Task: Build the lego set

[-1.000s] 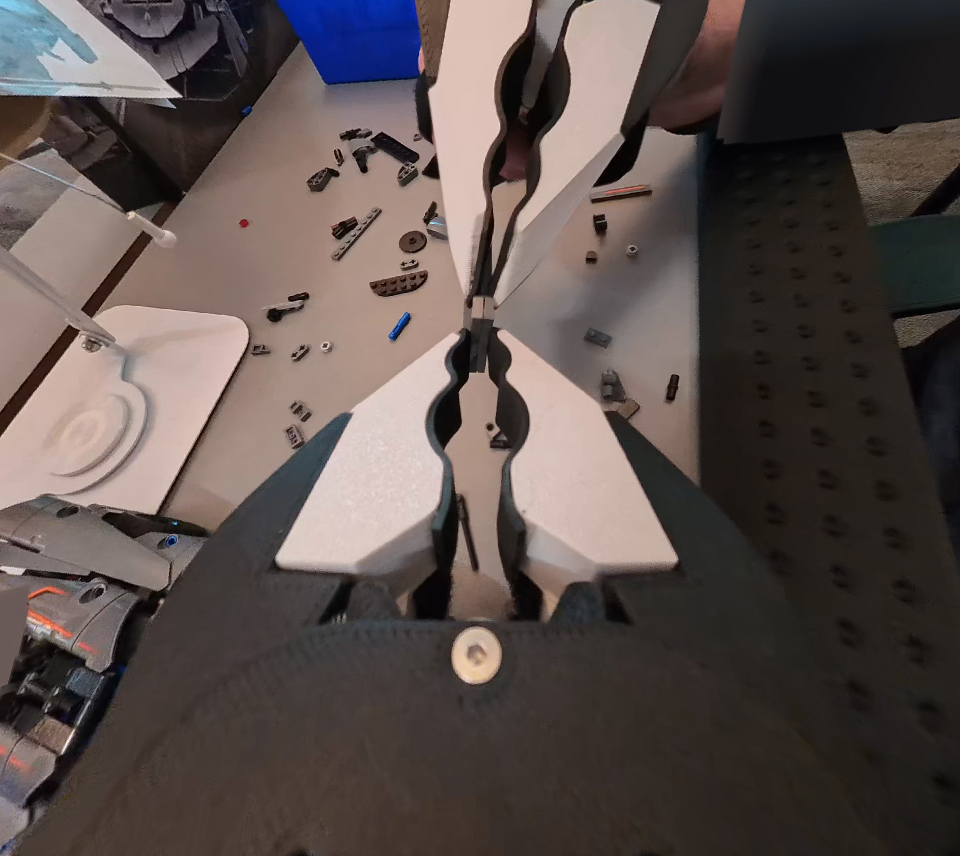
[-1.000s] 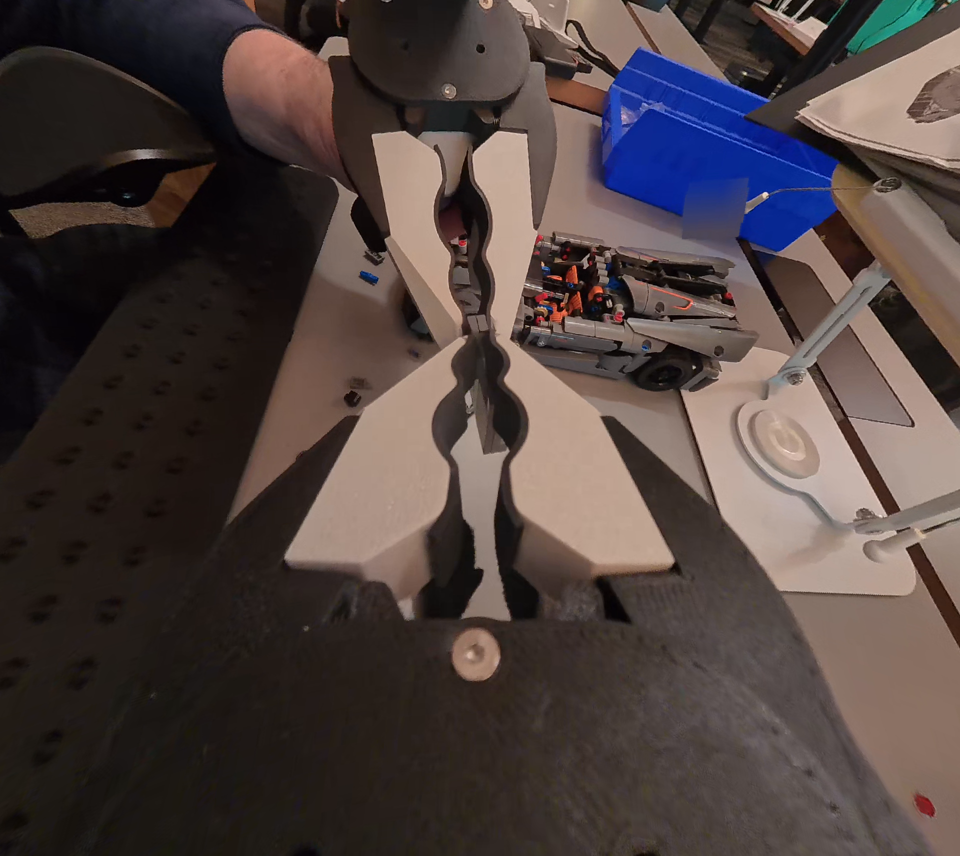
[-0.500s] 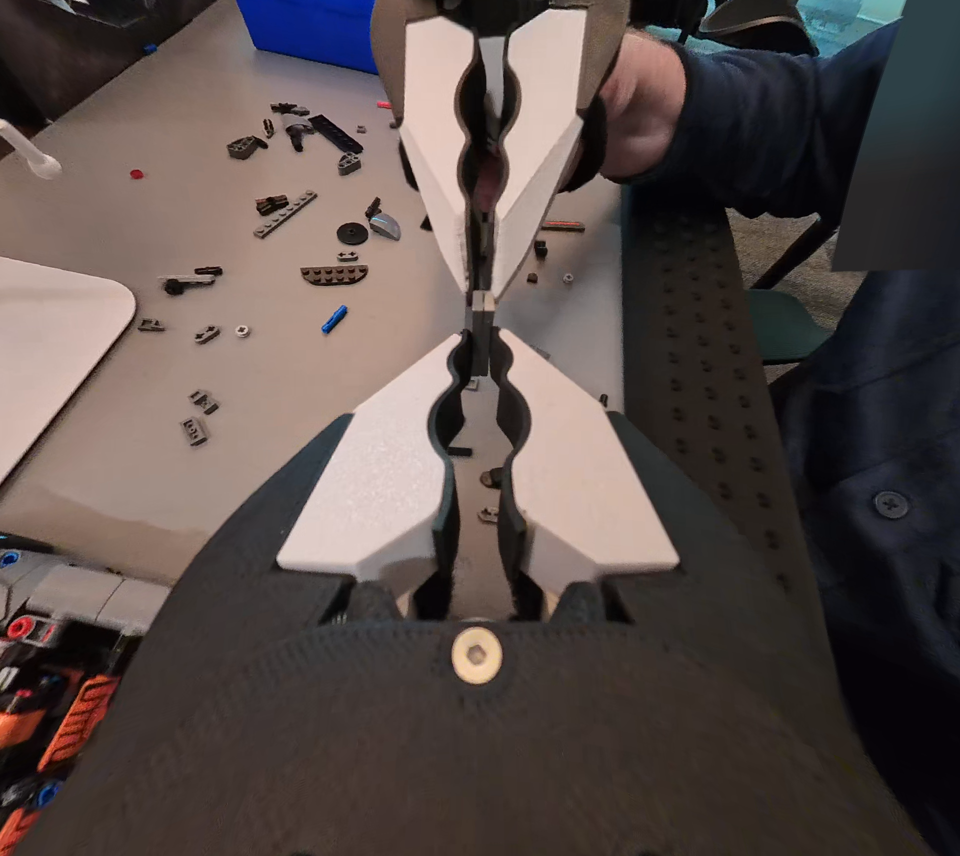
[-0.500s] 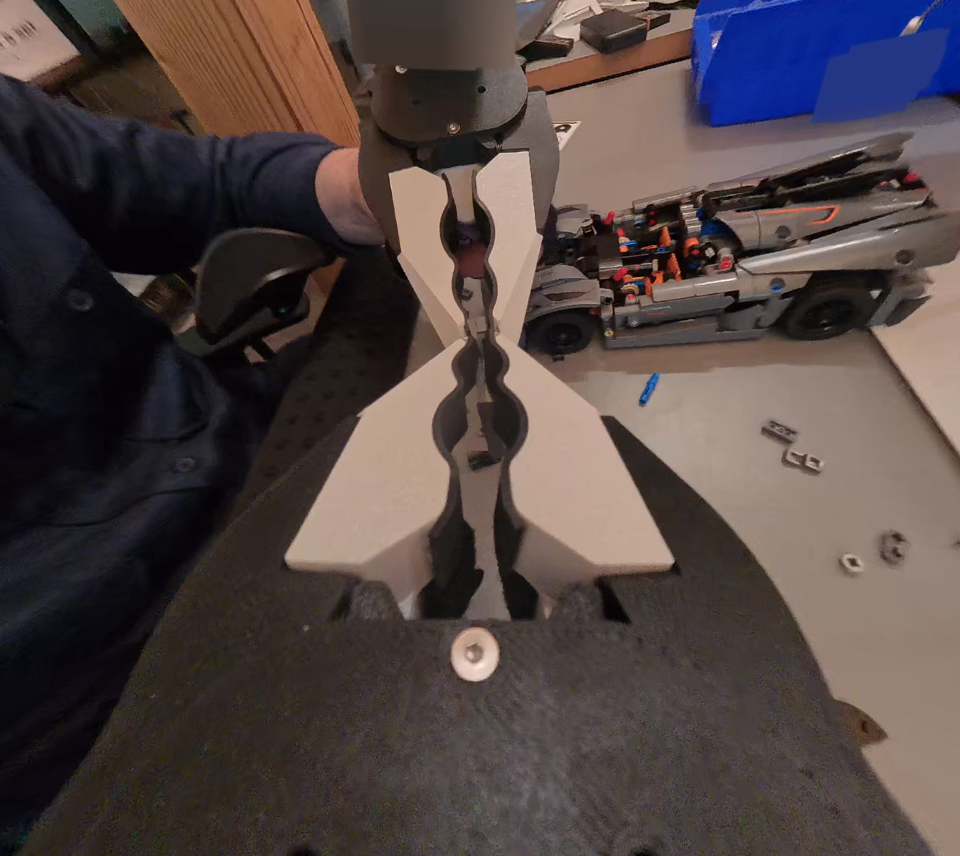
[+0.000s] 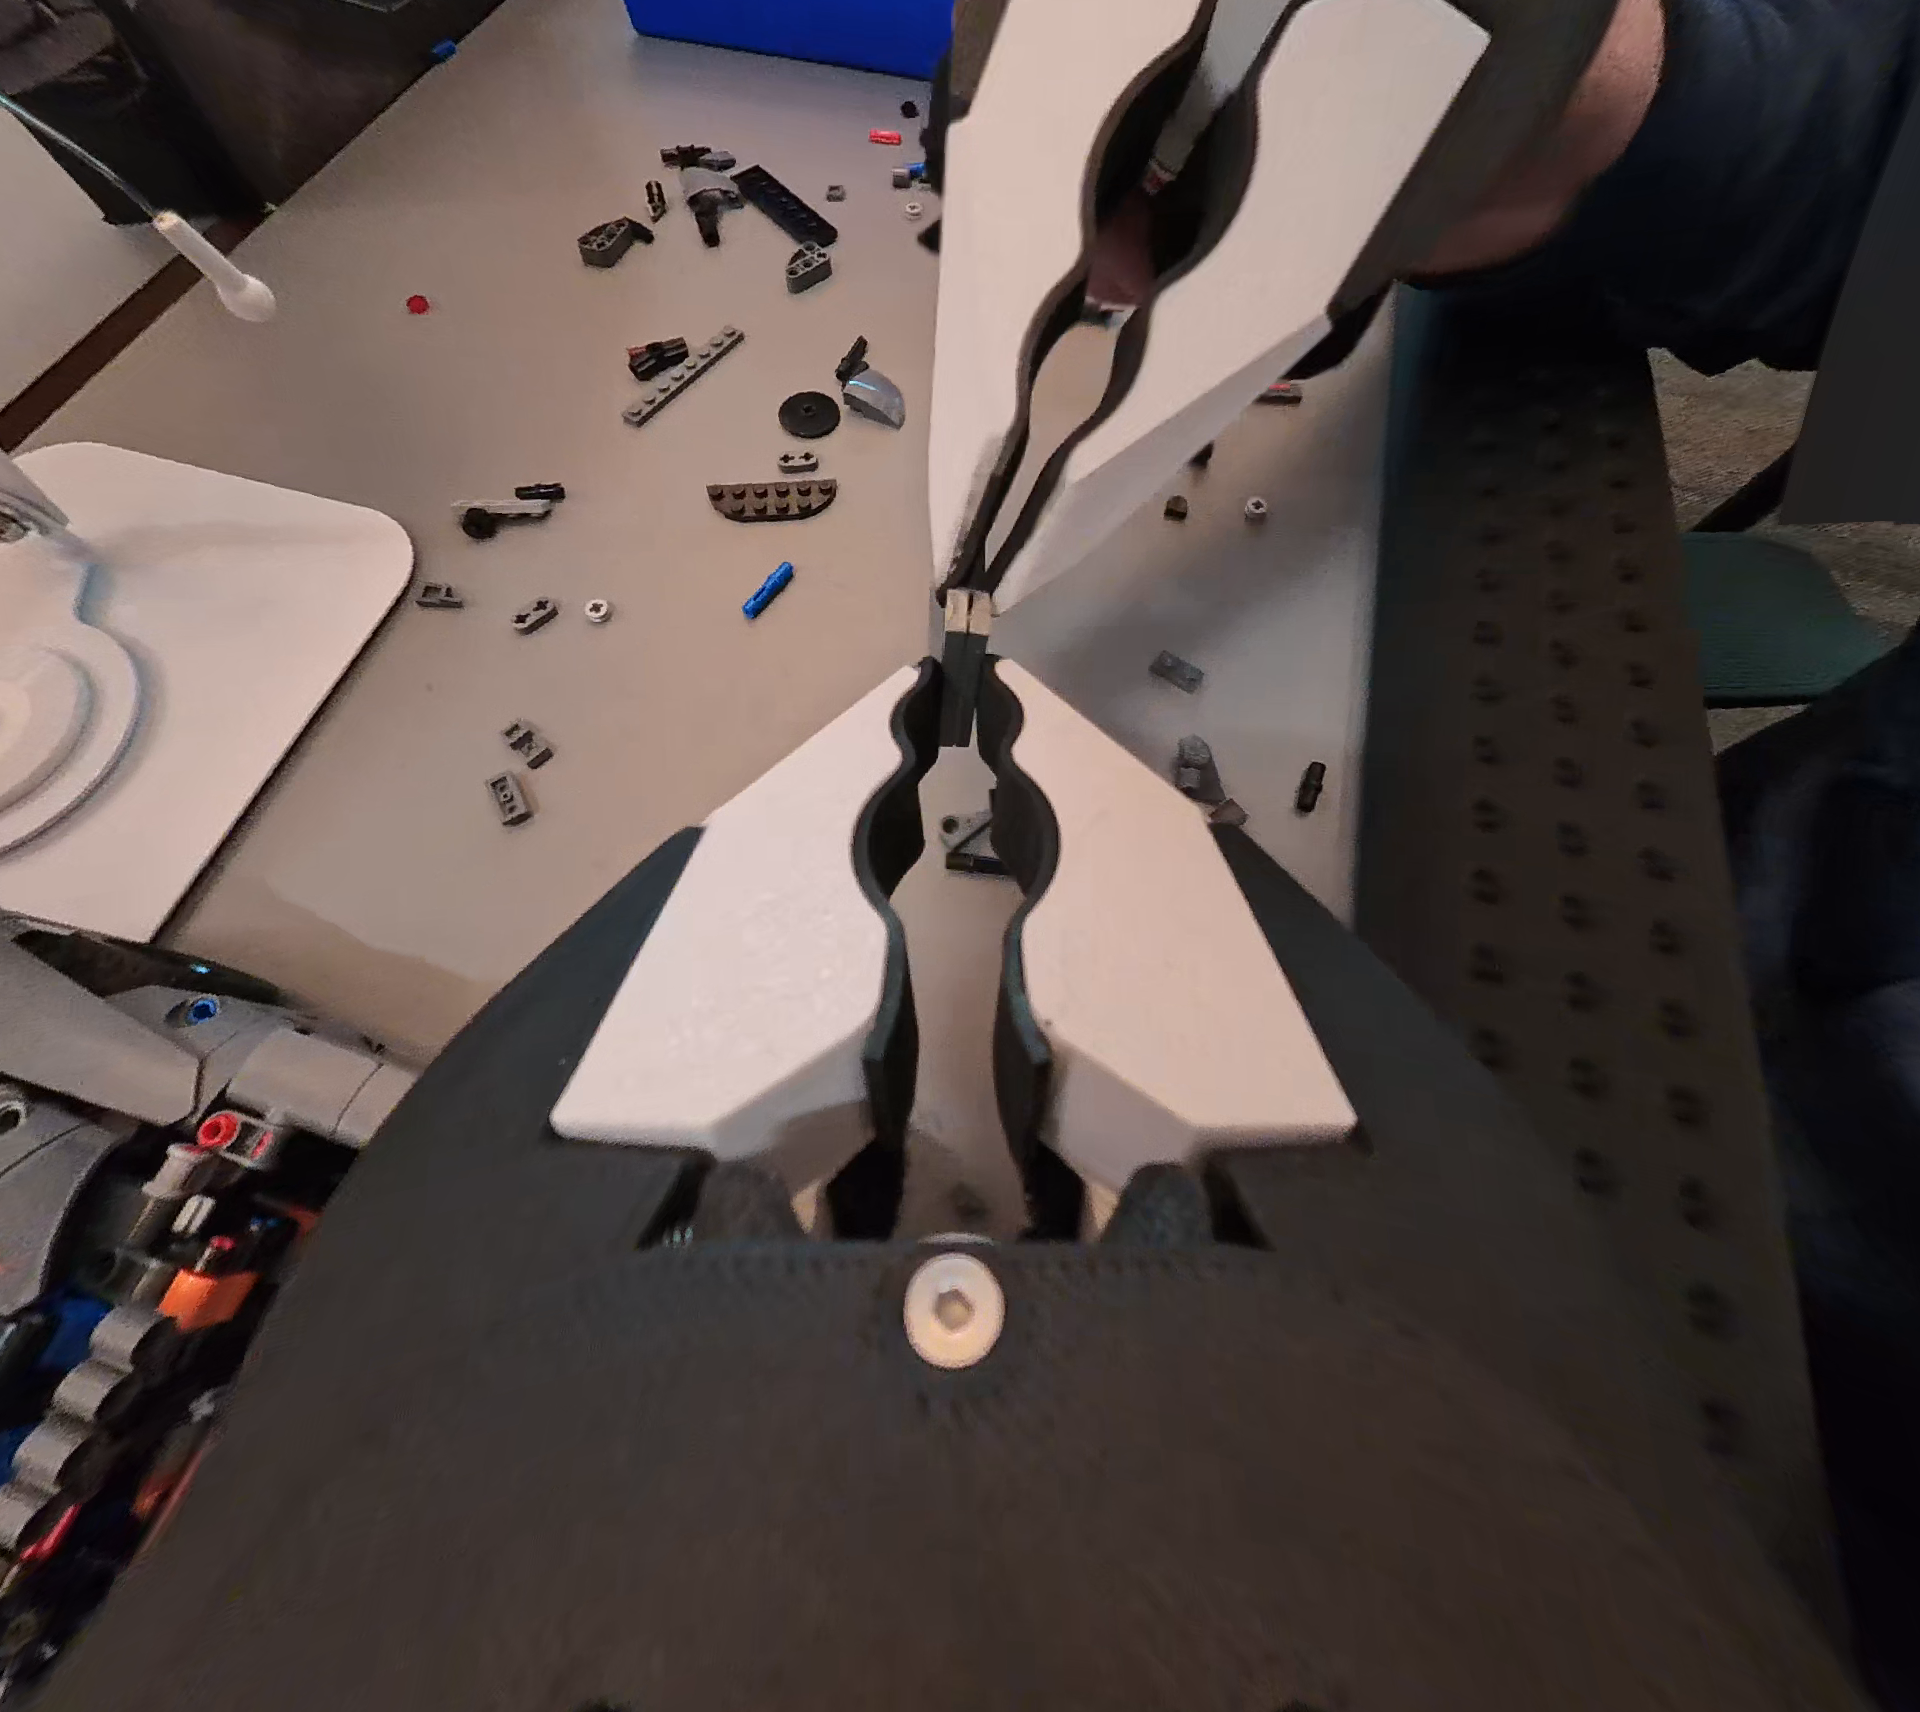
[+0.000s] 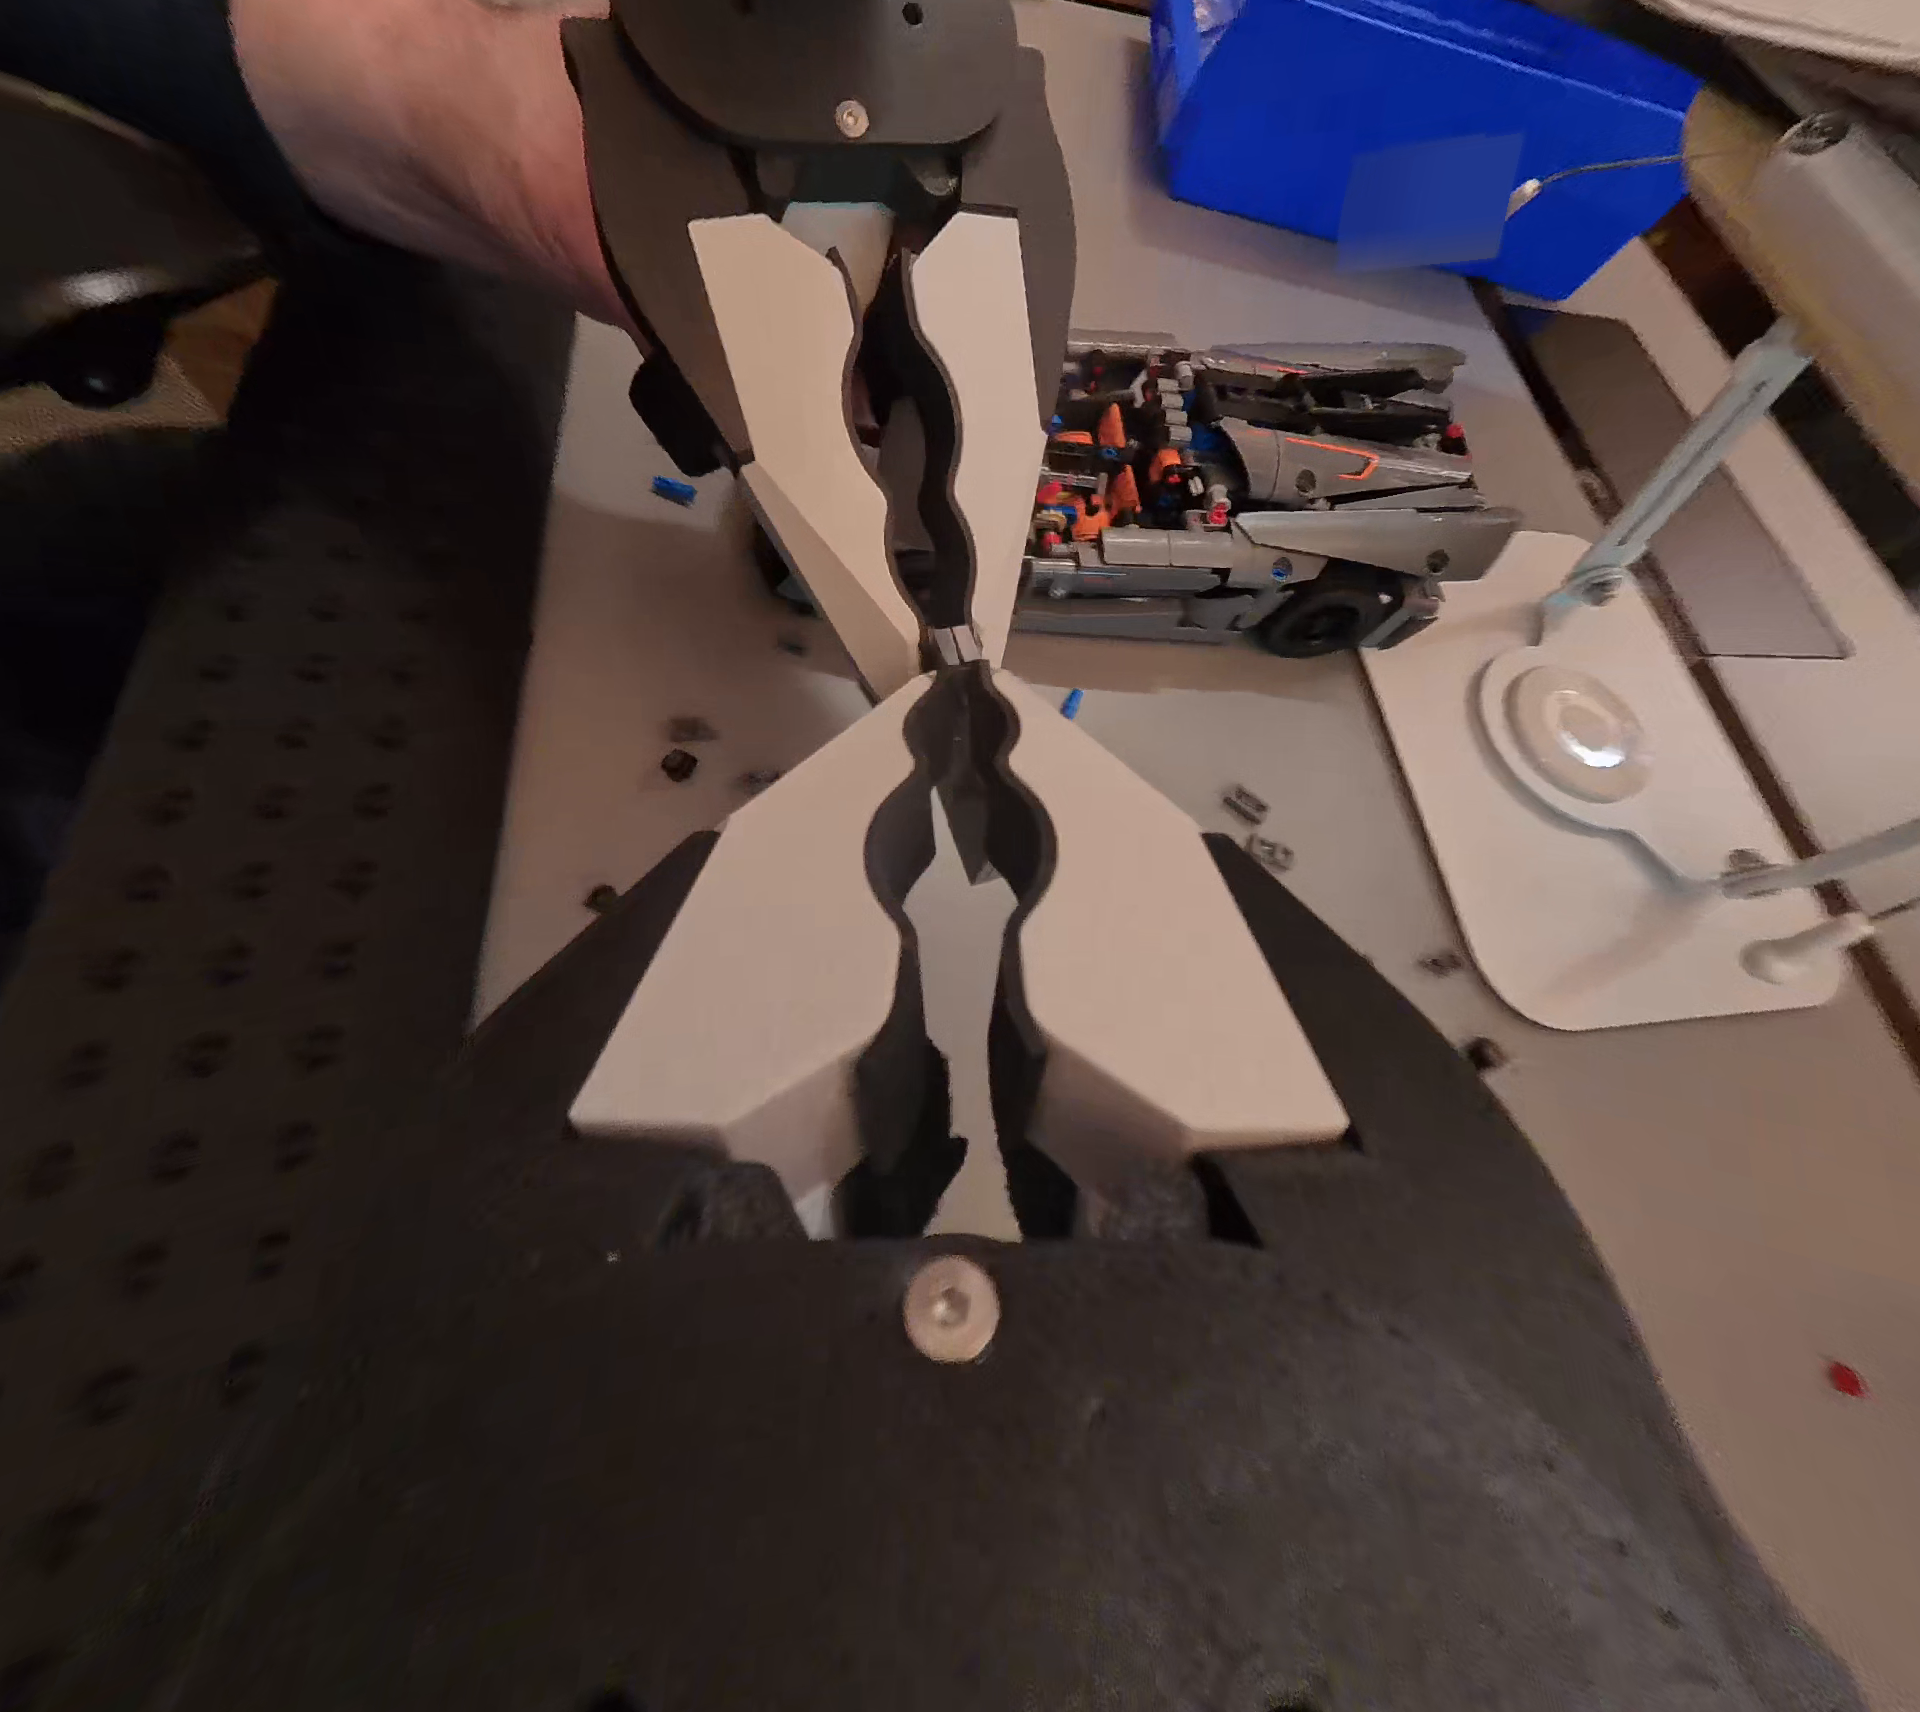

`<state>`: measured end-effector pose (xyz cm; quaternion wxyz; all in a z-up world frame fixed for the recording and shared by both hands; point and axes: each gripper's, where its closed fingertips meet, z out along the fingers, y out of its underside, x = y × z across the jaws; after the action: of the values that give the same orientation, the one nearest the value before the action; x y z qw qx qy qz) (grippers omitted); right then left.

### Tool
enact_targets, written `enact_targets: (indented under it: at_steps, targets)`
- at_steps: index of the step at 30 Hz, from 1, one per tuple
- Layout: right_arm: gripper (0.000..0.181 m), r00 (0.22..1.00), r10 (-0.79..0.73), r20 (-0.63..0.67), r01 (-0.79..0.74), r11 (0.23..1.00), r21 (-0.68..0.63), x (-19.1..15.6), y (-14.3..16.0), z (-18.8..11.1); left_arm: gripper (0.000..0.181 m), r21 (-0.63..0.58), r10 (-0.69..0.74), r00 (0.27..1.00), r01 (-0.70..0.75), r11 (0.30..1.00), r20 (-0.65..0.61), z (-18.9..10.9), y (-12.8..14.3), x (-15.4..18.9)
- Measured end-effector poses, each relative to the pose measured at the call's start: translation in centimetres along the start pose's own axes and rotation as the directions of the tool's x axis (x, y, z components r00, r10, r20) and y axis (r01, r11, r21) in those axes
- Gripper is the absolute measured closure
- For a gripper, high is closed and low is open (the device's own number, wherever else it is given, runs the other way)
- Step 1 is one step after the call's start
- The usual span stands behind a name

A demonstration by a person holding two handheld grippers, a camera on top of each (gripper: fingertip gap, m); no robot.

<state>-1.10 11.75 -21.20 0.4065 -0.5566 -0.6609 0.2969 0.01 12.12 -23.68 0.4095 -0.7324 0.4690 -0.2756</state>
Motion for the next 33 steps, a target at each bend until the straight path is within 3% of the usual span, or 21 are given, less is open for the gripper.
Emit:
enact_targets:
  at_steps: [4,11,18,26,33]
  targets:
    - [0.181,0.990,0.093,0.108,-0.099,0.993,0.056,-0.2,0.0,0.1,0.178,-0.049,0.114,0.992,-0.112,0.993,0.047,0.1,0.2,0.0]
    - [0.180,0.999,-0.018,0.048,0.016,0.999,0.027,-0.3,0.4,0.6,0.178,-0.088,0.163,0.983,-0.155,0.984,0.087,0.4,0.7,-0.2]
    - [0.181,0.999,0.007,0.049,-0.007,1.000,0.015,-0.4,0.4,0.7,0.177,-0.127,0.202,0.968,-0.183,0.975,0.152,0.4,0.7,-0.6]
    - [0.181,0.999,0.031,-0.044,-0.033,0.999,-0.038,0.2,0.6,1.3,0.177,-0.173,0.190,0.958,-0.155,0.973,0.213,0.3,1.1,-1.6]
    - [0.181,0.986,-0.167,0.020,0.167,0.986,0.005,-0.9,0.0,0.4,0.177,-0.085,0.091,0.995,-0.087,0.993,0.049,0.2,0.5,0.2]
